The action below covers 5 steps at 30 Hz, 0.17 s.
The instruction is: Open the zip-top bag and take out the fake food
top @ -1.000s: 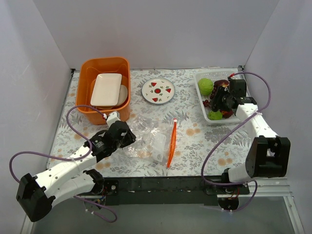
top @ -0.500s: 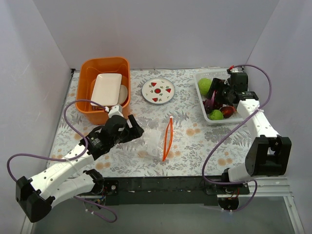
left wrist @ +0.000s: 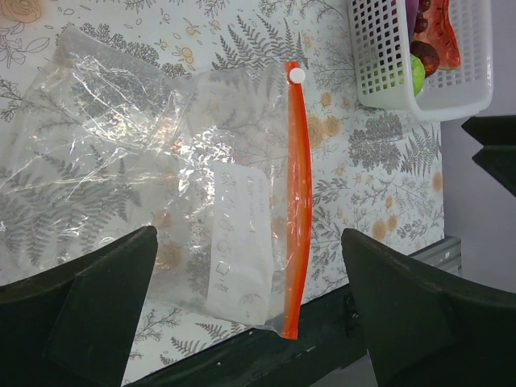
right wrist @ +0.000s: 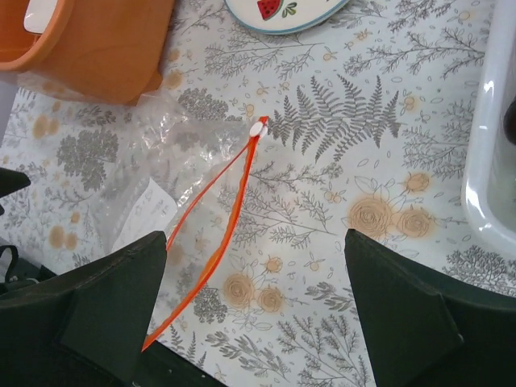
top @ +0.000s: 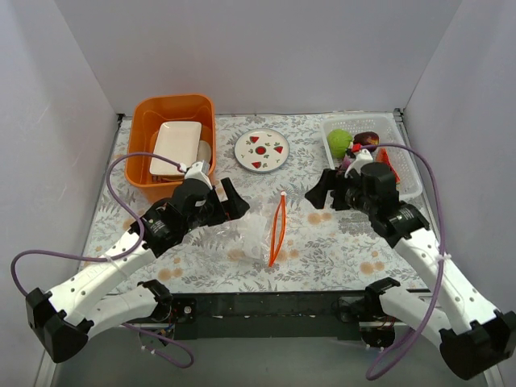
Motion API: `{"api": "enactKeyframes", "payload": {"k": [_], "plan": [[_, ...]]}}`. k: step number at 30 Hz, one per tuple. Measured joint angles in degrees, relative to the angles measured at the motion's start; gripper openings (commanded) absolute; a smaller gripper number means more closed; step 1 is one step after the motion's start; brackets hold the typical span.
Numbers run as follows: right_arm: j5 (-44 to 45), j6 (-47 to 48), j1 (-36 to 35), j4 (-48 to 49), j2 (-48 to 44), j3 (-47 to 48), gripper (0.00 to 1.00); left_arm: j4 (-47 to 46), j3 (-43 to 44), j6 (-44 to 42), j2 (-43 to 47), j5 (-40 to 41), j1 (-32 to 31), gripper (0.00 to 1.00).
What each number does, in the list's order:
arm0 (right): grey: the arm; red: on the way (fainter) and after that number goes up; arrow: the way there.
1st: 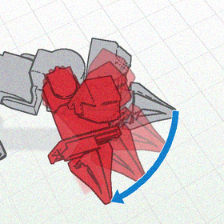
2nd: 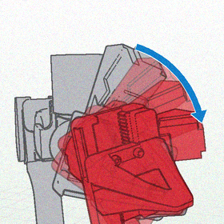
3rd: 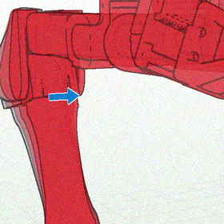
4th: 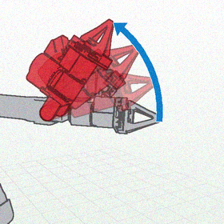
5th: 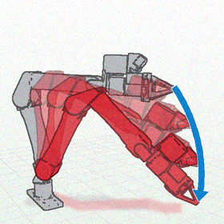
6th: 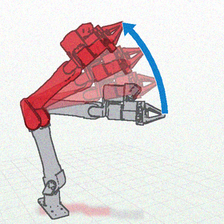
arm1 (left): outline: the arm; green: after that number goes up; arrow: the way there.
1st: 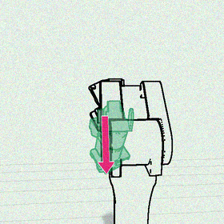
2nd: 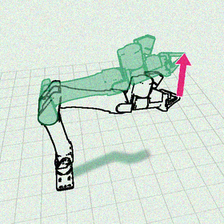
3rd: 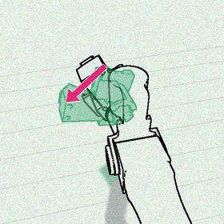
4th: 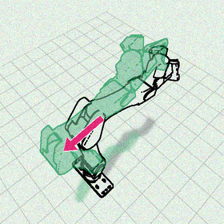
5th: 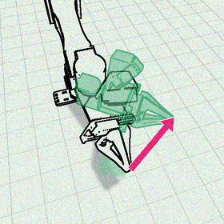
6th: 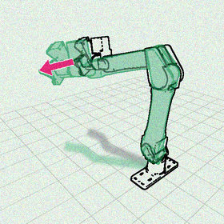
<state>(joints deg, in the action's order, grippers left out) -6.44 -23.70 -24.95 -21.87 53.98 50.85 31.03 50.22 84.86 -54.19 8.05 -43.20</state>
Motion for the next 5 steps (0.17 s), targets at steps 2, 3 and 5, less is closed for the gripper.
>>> {"api": "enactKeyframes", "payload": {"k": [2,3,5], "plan": [[-0.28,-1.05,-0.24,-0.22,-3.52,-2.69,0.98,-0.13,0.00,-0.09,-0.02,0.07,0.00,0.98],[-0.35,-1.55,-0.24,-0.17,-5.05,-3.82,0.98,-0.22,0.00,-0.11,-0.04,0.09,0.00,0.98],[-0.35,-1.92,-0.24,-0.52,-7.15,-5.35,0.98,-0.39,0.09,-0.20,-0.39,0.09,0.00,0.98]]}}
